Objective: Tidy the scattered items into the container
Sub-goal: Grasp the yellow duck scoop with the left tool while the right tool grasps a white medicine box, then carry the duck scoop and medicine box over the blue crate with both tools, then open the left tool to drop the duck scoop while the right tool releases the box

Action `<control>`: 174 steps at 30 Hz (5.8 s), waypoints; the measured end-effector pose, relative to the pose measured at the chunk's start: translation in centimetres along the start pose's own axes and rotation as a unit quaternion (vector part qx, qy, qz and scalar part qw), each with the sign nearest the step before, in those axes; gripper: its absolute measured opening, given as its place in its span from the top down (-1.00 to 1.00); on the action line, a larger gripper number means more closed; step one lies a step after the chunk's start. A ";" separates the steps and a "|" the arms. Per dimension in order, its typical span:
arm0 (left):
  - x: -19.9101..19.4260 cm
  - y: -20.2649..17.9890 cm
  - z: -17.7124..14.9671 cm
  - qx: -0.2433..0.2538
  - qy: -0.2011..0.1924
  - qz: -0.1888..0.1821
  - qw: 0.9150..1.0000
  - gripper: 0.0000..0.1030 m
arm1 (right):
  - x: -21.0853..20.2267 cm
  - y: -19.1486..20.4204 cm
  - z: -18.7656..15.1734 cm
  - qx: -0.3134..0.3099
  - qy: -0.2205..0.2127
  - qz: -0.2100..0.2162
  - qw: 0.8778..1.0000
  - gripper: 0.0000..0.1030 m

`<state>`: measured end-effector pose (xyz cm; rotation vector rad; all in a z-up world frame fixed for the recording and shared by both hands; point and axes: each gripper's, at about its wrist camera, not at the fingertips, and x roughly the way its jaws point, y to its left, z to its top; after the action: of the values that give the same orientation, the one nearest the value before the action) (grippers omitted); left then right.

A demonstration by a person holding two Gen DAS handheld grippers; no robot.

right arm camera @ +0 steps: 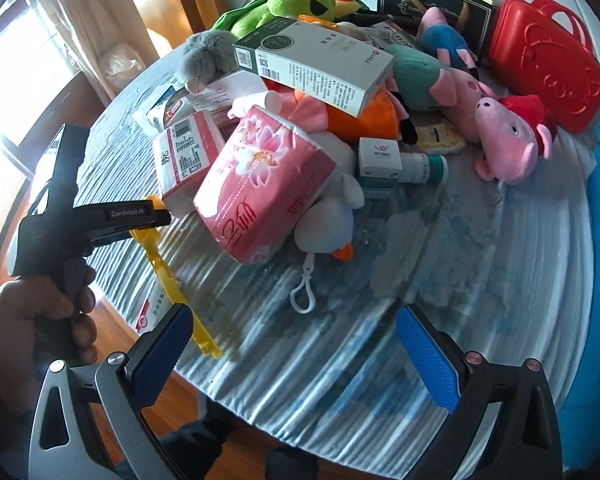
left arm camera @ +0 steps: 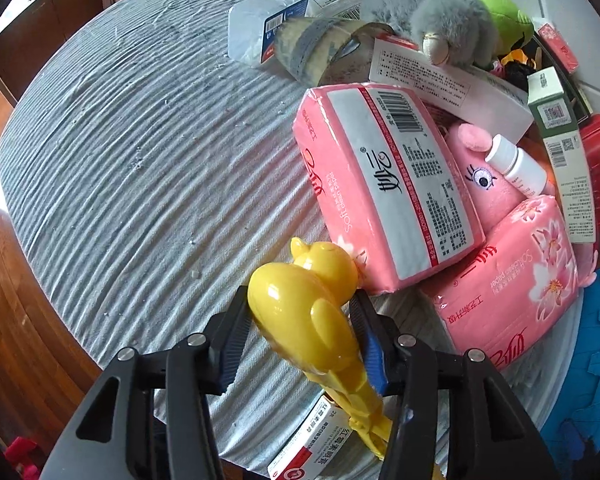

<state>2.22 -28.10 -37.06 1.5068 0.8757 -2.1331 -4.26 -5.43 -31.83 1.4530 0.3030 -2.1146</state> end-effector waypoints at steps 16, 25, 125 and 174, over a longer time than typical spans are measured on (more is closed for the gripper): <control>-5.6 14.1 7.8 0.016 -0.008 -0.025 1.000 0.05 | 4.8 10.3 -2.8 0.069 0.008 -0.043 0.997 -1.00; -0.3 17.6 11.2 0.023 -0.019 -0.005 1.000 0.05 | 10.0 12.7 -3.2 0.097 0.024 -0.066 0.993 -0.23; -20.1 -42.2 -3.2 0.369 -0.162 -0.108 0.909 0.05 | -29.8 -21.7 3.2 0.192 -0.198 -0.109 0.955 0.46; -19.5 -74.7 -17.7 0.487 -0.140 -0.157 0.848 0.10 | -37.9 -49.2 -11.9 0.321 -0.221 -0.147 0.909 0.46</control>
<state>-25.53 37.78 -2.84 1.3947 -0.1731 -3.1958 -12.18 52.54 -7.84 1.2342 -0.4170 -2.8900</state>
